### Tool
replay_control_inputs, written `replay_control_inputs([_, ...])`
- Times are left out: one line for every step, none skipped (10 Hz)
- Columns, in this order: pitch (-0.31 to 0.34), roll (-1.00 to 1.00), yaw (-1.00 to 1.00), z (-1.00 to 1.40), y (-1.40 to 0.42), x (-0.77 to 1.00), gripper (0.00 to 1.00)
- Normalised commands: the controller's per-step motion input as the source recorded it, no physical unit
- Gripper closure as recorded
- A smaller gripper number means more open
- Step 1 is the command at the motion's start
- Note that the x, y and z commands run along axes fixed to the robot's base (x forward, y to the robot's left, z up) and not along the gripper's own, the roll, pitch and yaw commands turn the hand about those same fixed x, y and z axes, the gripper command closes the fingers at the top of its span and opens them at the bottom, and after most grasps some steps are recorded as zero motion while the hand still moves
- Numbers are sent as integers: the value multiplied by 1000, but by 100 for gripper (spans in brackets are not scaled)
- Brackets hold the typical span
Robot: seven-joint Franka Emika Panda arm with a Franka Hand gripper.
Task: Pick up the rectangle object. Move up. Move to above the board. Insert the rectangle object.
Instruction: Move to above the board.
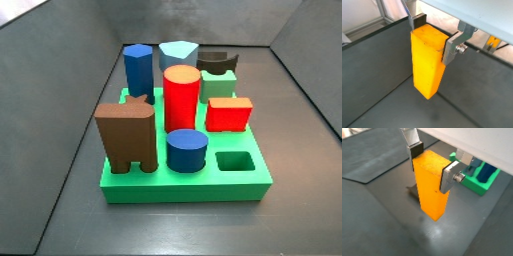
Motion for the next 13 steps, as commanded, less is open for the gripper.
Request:
replay_control_inputs([106, 8, -41, 38, -1000, 13, 100])
replay_control_inputs([47, 19, -21, 38, -1000, 11, 100])
replay_control_inputs([19, 24, -13, 38, -1000, 9, 100])
replay_control_inputs([8, 21, -4, 40, -1000, 5, 100])
replay_control_inputs([9, 18, 3, 40, -1000, 6, 100])
replay_control_inputs([11, 9, 6, 41, -1000, 6, 100])
replay_control_inputs([7, -3, 4, 43, -1000, 5, 100])
replay_control_inputs([6, -2, 9, 45, -1000, 2, 100])
replay_control_inputs([8, -5, 10, 47, -1000, 1, 100])
replay_control_inputs([8, -12, 7, 48, -1000, 1, 100])
replay_control_inputs([11, -1, 5, 54, -1000, 2, 100])
replay_control_inputs([15, -2, 8, 57, -1000, 5, 100])
replay_control_inputs([29, -9, 8, 59, -1000, 14, 100])
